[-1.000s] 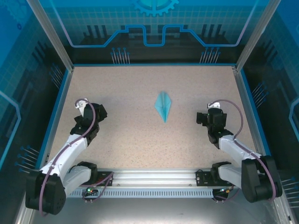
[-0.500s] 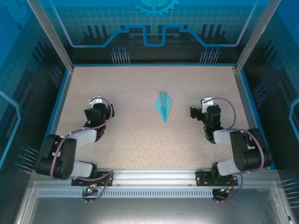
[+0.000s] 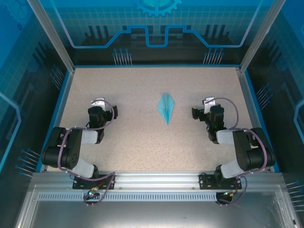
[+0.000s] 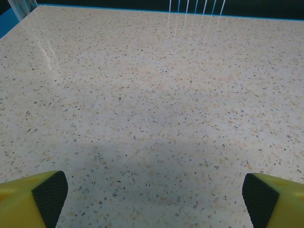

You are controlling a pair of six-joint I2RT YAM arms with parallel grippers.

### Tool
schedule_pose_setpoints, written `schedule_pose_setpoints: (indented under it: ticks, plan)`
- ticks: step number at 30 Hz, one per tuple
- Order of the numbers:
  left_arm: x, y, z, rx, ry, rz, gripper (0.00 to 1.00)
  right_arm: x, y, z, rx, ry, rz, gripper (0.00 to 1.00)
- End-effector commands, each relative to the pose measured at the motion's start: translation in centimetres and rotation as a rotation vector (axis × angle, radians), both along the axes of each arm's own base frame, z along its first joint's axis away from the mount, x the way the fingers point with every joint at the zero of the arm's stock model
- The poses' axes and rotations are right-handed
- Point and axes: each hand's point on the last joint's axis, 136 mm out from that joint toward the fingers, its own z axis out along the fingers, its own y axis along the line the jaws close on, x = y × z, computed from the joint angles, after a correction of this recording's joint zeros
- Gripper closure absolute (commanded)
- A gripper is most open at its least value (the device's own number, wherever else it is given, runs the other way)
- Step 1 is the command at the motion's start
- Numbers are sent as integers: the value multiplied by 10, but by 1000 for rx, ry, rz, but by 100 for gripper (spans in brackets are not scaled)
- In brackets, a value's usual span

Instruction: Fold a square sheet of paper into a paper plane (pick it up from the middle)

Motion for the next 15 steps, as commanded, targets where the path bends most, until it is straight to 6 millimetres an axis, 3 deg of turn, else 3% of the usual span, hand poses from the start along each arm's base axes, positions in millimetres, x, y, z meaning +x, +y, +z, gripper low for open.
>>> schedule_pose_setpoints:
  ticks: [1,15]
  plan:
    - [7,-5,11,-18,-42,-31,2,7,-10,8,8,-27,-34,0]
    - [7,-5,11,-21,-40,-35,1,7,-9,8,3,-28,-32,1]
